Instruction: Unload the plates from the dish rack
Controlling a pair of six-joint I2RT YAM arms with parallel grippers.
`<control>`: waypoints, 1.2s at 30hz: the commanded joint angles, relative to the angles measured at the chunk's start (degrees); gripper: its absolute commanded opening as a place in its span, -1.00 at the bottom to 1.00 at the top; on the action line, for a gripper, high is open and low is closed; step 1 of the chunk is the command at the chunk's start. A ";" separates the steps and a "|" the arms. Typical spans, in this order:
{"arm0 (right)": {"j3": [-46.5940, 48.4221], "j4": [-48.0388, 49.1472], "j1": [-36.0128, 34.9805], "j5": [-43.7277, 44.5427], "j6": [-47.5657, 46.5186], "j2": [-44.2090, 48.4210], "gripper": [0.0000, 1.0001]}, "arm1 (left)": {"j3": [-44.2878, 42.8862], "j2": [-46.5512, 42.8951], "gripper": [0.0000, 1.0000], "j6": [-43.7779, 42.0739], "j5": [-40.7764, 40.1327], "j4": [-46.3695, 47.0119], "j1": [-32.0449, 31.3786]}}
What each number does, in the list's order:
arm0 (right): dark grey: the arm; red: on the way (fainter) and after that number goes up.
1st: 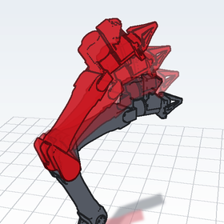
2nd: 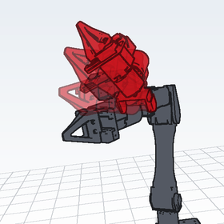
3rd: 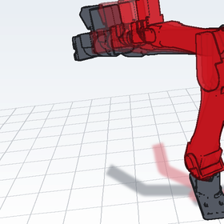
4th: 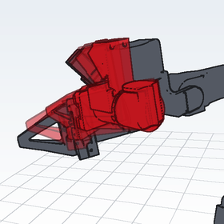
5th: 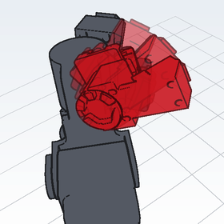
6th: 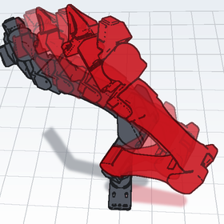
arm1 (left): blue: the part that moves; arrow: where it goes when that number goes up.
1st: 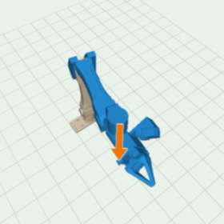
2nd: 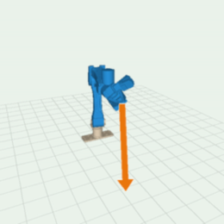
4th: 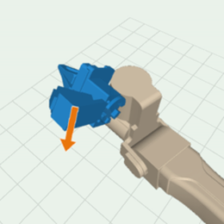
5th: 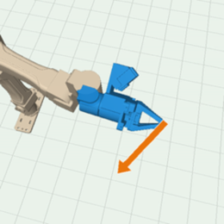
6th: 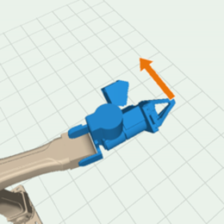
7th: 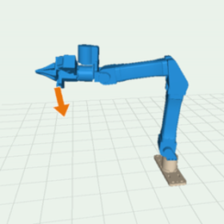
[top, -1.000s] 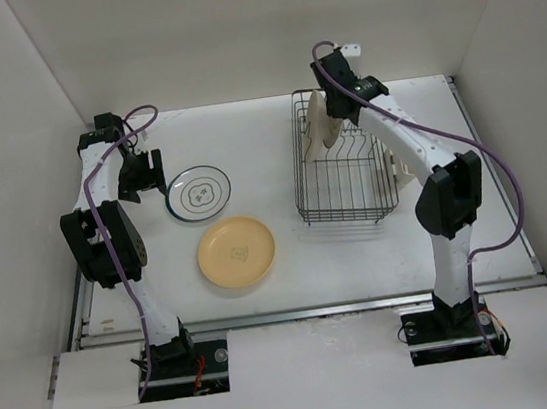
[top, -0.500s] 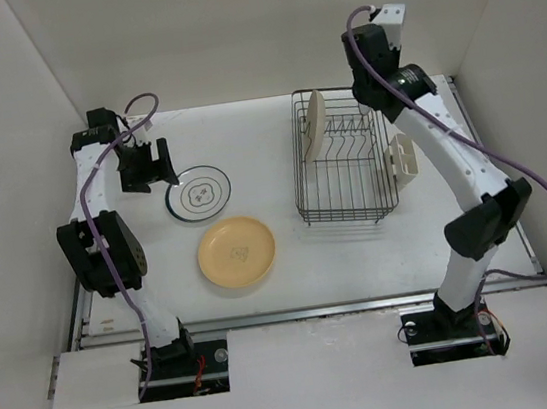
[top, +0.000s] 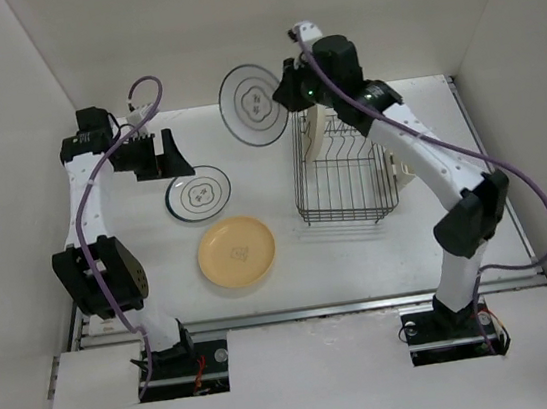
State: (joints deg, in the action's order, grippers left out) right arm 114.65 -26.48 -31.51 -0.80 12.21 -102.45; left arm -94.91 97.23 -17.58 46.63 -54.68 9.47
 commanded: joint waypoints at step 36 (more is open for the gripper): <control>-3.03 17.51 -4.44 -45.00 7.92 -18.92 -0.53 | 1.57 1.21 -1.00 2.46 14.11 -1.75 -0.25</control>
State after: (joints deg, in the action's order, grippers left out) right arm 110.61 -12.40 -33.82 -46.30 19.79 -122.65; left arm -90.54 99.00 -18.26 56.66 -55.33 9.87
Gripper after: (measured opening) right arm 0.190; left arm 0.087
